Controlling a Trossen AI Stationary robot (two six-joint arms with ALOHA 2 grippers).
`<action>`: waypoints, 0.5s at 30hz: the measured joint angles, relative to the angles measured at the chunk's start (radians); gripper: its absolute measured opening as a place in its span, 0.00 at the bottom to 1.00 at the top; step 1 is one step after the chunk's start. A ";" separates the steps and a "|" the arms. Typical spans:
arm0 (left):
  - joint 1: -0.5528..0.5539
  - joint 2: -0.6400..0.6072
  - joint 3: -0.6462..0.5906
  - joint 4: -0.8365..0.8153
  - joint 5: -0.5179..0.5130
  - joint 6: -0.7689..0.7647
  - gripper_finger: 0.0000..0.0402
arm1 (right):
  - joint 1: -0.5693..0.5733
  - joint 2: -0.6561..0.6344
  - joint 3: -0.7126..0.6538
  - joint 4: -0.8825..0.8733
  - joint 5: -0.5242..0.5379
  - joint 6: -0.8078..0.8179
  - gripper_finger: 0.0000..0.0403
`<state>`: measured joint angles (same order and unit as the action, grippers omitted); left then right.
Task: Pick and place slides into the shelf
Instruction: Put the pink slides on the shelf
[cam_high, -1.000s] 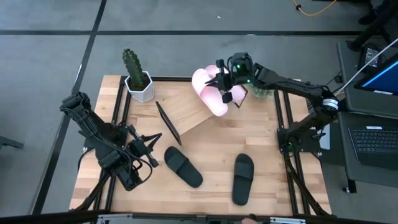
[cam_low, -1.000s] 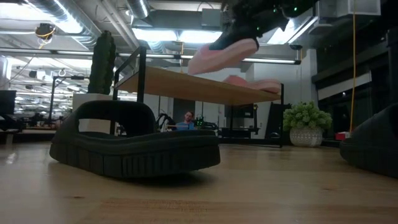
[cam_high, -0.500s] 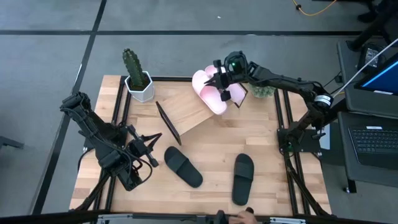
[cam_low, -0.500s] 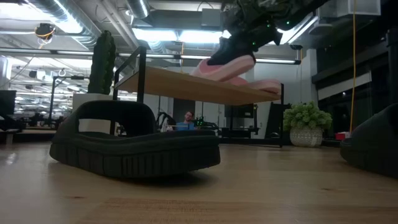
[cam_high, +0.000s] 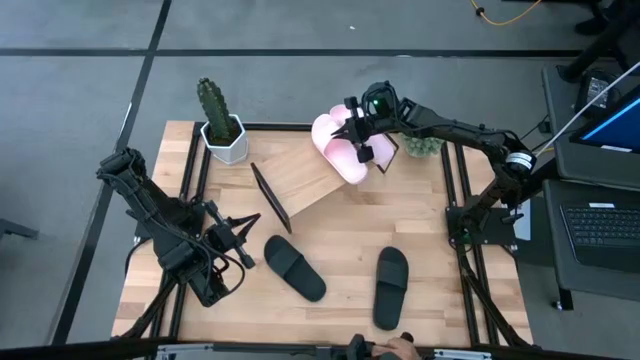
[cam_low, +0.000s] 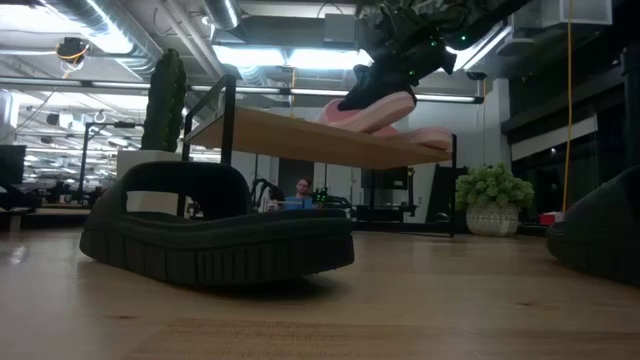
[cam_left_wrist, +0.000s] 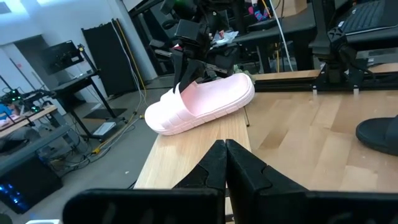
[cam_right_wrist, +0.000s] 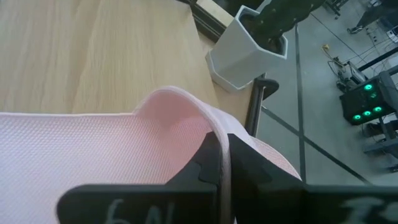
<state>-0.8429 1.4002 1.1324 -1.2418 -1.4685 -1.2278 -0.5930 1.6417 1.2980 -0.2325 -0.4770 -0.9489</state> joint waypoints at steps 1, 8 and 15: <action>0.000 0.000 0.000 0.000 0.000 0.000 0.00 | 0.000 0.000 0.000 -0.002 0.000 0.000 0.04; 0.000 0.000 0.000 0.000 0.000 0.000 0.00 | 0.000 -0.001 0.000 -0.025 0.001 -0.004 0.04; 0.000 0.000 0.000 0.005 0.000 0.000 0.00 | 0.000 -0.001 0.000 -0.038 0.006 -0.024 0.04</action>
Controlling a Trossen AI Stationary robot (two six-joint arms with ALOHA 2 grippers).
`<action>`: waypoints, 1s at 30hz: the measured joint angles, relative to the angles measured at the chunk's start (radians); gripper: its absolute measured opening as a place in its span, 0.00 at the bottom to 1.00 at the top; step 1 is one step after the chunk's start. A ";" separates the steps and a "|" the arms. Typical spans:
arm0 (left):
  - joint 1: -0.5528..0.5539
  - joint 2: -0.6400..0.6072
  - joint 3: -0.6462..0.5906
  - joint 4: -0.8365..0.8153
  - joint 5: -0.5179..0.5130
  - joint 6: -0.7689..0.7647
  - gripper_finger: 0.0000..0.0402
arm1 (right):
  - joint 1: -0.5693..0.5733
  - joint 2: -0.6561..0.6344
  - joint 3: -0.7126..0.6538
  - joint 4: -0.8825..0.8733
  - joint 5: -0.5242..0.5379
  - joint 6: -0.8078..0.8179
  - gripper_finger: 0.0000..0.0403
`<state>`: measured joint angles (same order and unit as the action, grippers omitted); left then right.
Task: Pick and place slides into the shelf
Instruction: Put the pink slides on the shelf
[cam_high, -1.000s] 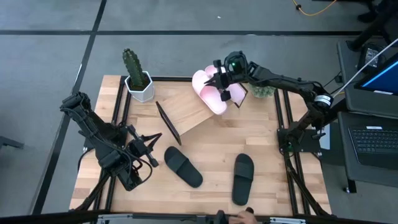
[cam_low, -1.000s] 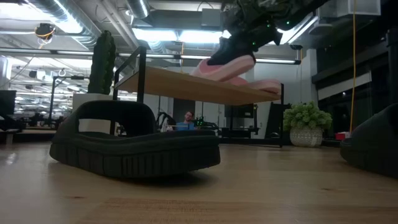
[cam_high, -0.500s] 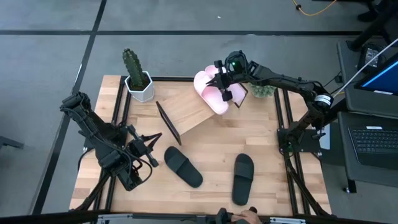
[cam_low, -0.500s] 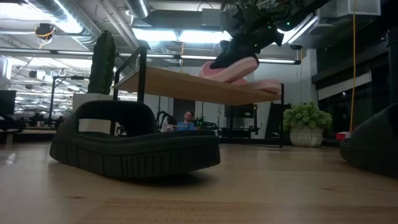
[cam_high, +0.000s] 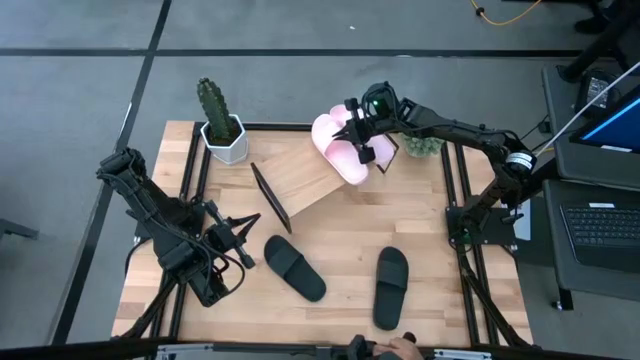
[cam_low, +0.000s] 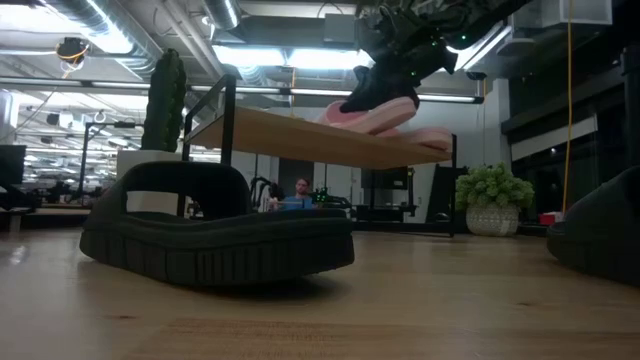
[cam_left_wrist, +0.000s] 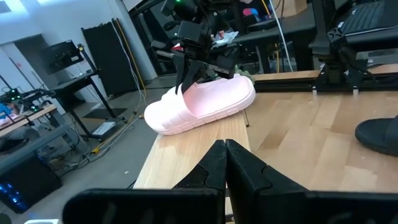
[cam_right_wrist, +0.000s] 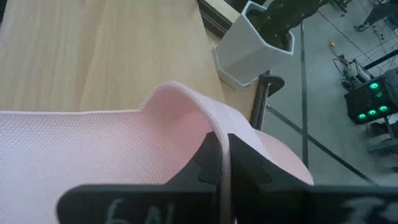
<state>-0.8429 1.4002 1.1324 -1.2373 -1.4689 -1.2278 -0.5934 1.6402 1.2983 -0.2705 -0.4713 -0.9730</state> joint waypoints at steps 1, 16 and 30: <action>0.000 0.000 0.000 0.000 0.000 0.000 0.00 | 0.000 0.000 0.000 -0.004 0.002 0.000 0.05; 0.000 0.000 0.000 0.000 0.000 0.000 0.00 | 0.000 0.000 0.000 -0.021 0.008 0.044 0.12; 0.000 0.000 0.000 0.000 0.000 0.000 0.00 | 0.001 0.000 0.000 -0.022 0.066 0.077 0.17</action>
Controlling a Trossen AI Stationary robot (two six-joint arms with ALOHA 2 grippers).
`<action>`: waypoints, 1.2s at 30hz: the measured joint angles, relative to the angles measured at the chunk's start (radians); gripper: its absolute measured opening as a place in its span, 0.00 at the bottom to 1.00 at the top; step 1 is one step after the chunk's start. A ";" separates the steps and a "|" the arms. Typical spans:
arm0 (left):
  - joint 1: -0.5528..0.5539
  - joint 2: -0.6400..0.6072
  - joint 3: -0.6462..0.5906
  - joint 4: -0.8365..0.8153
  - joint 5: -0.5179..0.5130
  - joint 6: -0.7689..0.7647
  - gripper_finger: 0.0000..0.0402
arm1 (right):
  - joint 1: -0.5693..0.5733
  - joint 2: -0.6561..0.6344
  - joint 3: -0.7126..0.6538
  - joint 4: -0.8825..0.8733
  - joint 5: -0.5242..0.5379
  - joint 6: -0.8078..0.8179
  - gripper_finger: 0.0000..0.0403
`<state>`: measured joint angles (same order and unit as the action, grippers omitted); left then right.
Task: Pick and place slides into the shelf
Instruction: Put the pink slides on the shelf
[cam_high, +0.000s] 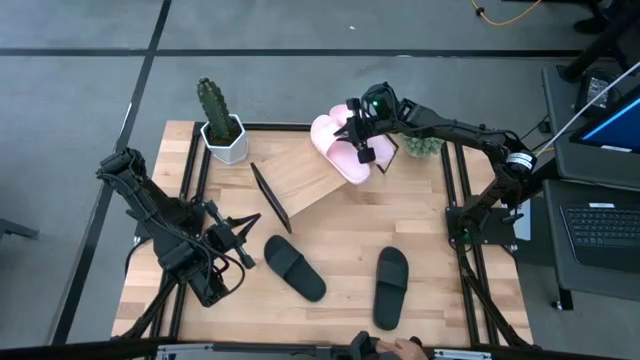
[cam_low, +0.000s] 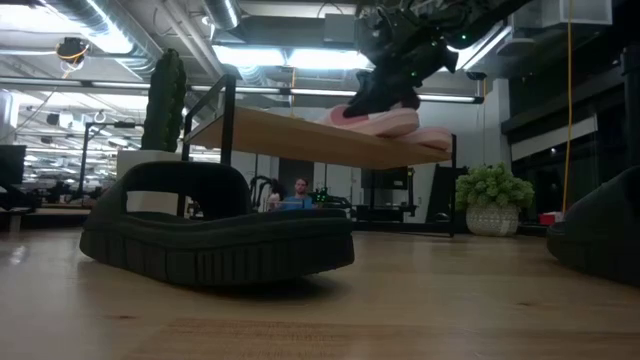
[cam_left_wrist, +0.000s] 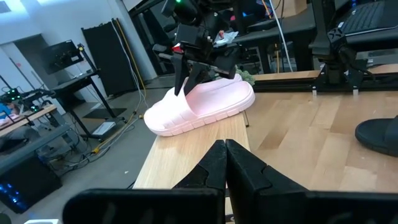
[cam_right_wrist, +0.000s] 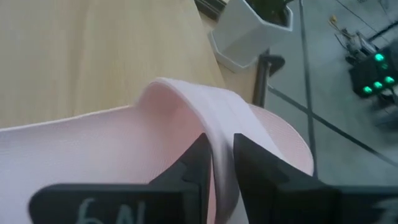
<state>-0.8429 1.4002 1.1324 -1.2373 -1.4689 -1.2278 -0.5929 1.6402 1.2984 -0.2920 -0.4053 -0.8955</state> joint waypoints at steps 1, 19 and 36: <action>0.000 0.000 0.000 0.000 0.000 0.000 0.00 | 0.001 0.000 0.000 0.000 0.025 0.000 0.18; 0.000 0.000 0.000 0.000 0.013 0.005 0.00 | 0.001 0.000 -0.001 -0.014 0.121 -0.003 0.18; 0.000 0.000 0.000 0.000 0.016 0.005 0.00 | 0.008 0.000 -0.001 -0.019 0.187 0.004 0.43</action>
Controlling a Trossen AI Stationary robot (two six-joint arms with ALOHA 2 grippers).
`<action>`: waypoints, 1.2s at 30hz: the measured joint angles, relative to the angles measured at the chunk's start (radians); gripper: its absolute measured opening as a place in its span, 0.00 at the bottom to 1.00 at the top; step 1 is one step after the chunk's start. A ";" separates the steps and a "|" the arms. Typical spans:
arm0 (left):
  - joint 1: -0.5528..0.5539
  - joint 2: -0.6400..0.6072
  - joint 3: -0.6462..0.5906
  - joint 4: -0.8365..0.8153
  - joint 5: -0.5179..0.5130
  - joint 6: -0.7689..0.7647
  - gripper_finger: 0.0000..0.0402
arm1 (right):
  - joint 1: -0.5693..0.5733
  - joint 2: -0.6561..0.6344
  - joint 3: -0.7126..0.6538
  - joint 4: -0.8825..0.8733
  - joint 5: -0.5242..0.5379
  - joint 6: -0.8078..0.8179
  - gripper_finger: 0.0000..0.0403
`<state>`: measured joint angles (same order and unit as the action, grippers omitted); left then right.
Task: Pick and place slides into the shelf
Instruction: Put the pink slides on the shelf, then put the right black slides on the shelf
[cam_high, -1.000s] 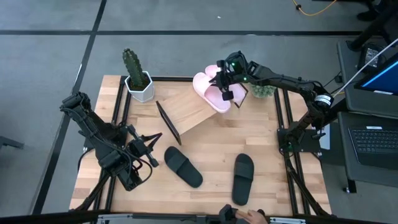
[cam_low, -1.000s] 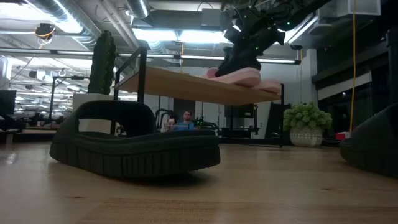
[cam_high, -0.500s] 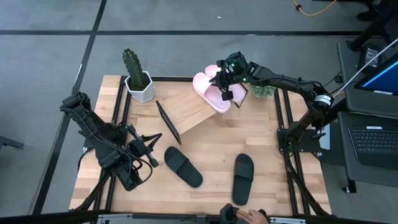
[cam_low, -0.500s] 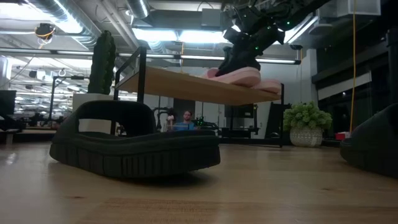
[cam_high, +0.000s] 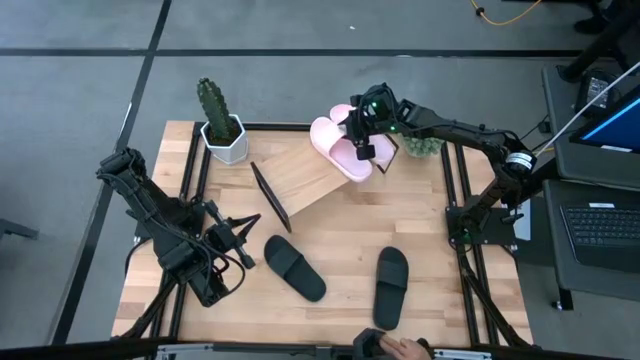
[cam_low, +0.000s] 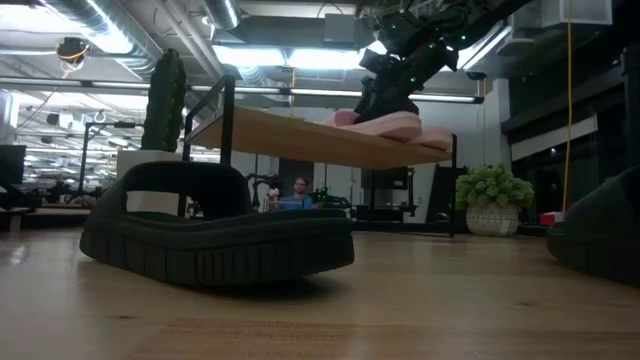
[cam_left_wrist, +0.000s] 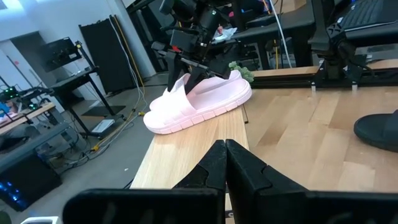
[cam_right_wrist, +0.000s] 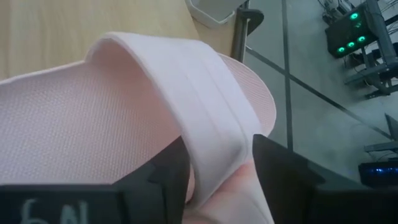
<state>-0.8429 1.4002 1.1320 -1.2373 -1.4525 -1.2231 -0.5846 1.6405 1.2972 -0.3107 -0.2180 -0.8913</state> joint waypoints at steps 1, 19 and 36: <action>0.000 0.000 0.000 0.000 0.000 0.000 0.00 | 0.004 0.000 0.000 0.001 0.000 0.000 0.44; 0.000 0.000 0.000 -0.005 0.008 0.003 0.00 | 0.042 -0.099 0.000 -0.058 0.071 0.134 0.47; 0.000 0.000 0.000 -0.004 0.008 0.003 0.00 | 0.127 -0.146 0.000 -0.089 0.070 0.180 0.47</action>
<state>-0.8425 1.4006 1.1320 -1.2415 -1.4449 -1.2197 -0.4581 1.4947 1.2976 -0.3994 -0.1478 -0.7113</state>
